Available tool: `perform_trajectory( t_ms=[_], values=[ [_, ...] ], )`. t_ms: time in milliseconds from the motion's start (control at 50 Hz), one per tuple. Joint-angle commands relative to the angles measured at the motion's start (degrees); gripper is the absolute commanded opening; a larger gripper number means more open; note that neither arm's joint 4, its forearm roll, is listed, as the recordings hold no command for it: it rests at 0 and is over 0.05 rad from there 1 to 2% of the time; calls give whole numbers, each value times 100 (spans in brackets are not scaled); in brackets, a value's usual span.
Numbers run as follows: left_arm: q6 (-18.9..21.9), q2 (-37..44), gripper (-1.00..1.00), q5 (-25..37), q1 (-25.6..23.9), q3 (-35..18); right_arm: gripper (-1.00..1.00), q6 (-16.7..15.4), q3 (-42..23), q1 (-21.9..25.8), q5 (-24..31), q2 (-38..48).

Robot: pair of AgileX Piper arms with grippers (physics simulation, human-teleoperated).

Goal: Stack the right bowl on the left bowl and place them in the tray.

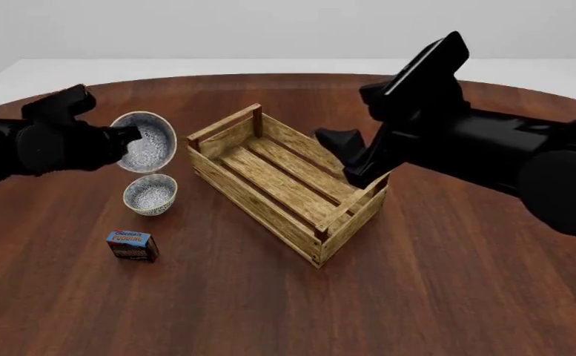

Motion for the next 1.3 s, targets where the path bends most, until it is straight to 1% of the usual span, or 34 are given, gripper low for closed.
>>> perform_trajectory(
  t_ms=[20,40,60,80,100,120,140,180,200,220,300,340,380,440,480,520,540,560,600,640,680,700,720,740,760,780,820,860,900,960,1020,1300],
  values=[
    [-182,212,-100,865,103,-769,100,8,8,1,15,-71],
    [-198,228,-100,917,-90,-858,100,5,7,2,18,-73],
    [-373,279,-100,983,-225,-874,100,4,7,6,20,-81],
    [-447,319,-100,1080,-252,-950,100,3,8,12,22,-94],
    [-428,323,-100,1150,-207,-1027,100,3,10,11,22,-96],
    [-442,390,-100,1312,48,-1105,100,3,13,10,22,-105],
    [-478,386,-100,1373,-118,-1212,100,8,16,11,25,-119],
    [-514,411,-100,1466,-112,-1285,100,7,19,6,23,-125],
    [-672,424,-100,1569,-200,-1340,100,12,20,8,23,-131],
    [-713,444,-100,1669,-175,-1413,100,14,21,10,21,-132],
    [-613,541,-100,2111,-7,-1887,100,18,25,13,14,-134],
    [-919,621,-100,2241,-187,-1959,100,21,27,20,11,-132],
    [-768,789,-100,2435,115,-2247,100,19,28,28,11,-138],
    [-843,896,-100,2513,229,-2342,100,20,34,30,14,-156],
    [-1141,906,-100,2512,46,-2277,100,19,37,31,15,-166],
    [-1131,948,-100,2561,70,-2323,100,21,39,30,15,-170],
    [-1221,998,-100,2582,64,-2361,100,21,41,31,16,-178],
    [-1212,1040,-100,2605,75,-2394,100,20,42,31,16,-181],
    [-1407,1101,-100,2567,-84,-2286,100,21,42,31,18,-181],
    [-1376,1169,-100,2565,-20,-2326,100,22,40,35,21,-184],
    [-1521,1211,-100,2510,-113,-2253,100,20,38,34,23,-186],
    [-1521,1211,-100,2510,-113,-2252,100,20,38,34,23,-186],
    [-1628,1277,-100,2487,-114,-2206,100,23,37,31,24,-189],
    [-1628,1277,-100,2487,-114,-2206,100,23,37,31,24,-189],
    [-1673,1278,-100,2438,-220,-2153,100,22,38,32,25,-190],
    [-1886,1231,-100,2318,-414,-1953,100,19,41,29,25,-197],
    [-1727,1255,-100,2334,-257,-2058,100,19,44,27,28,-212],
    [-1840,1209,-100,2224,-311,-1953,100,22,50,25,28,-226],
    [-1789,1239,-100,2208,-224,-1972,100,23,49,24,31,-230],
    [-1808,1212,-100,2160,-222,-1920,100,22,50,26,31,-234],
    [-1703,1225,-100,2111,-87,-1881,100,13,48,30,35,-241],
    [-1906,1246,-100,1709,-47,-1498,100,8,49,50,34,-246]
  ],
)
